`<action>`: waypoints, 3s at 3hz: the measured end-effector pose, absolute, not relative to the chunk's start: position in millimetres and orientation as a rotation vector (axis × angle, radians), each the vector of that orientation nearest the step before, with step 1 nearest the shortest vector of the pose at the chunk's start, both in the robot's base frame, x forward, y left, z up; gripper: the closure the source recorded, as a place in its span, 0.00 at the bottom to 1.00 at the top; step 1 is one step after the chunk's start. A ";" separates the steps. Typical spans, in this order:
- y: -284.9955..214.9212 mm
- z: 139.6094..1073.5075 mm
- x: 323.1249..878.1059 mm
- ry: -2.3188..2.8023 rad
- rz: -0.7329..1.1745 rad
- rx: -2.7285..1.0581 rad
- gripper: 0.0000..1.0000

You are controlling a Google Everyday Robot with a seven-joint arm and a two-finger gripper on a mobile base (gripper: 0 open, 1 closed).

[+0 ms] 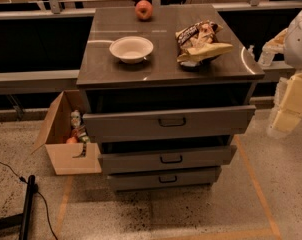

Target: Place brown chip bag into paper bowl

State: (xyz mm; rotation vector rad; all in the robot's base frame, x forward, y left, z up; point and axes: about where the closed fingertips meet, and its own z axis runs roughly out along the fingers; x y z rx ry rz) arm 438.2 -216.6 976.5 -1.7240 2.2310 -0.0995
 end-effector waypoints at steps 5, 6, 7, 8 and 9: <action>-276.2 944.3 586.7 2.087 0.095 -0.891 0.00; -281.5 959.1 605.4 2.024 0.043 -0.835 0.00; -272.5 962.0 620.6 1.984 0.050 -0.804 0.00; -247.7 960.2 655.3 1.930 0.131 -0.762 0.00; -226.7 950.2 689.4 1.926 0.175 -0.715 0.00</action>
Offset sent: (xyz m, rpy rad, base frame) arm 0.0969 -0.0090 -0.0016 0.3613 -0.2478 -0.3351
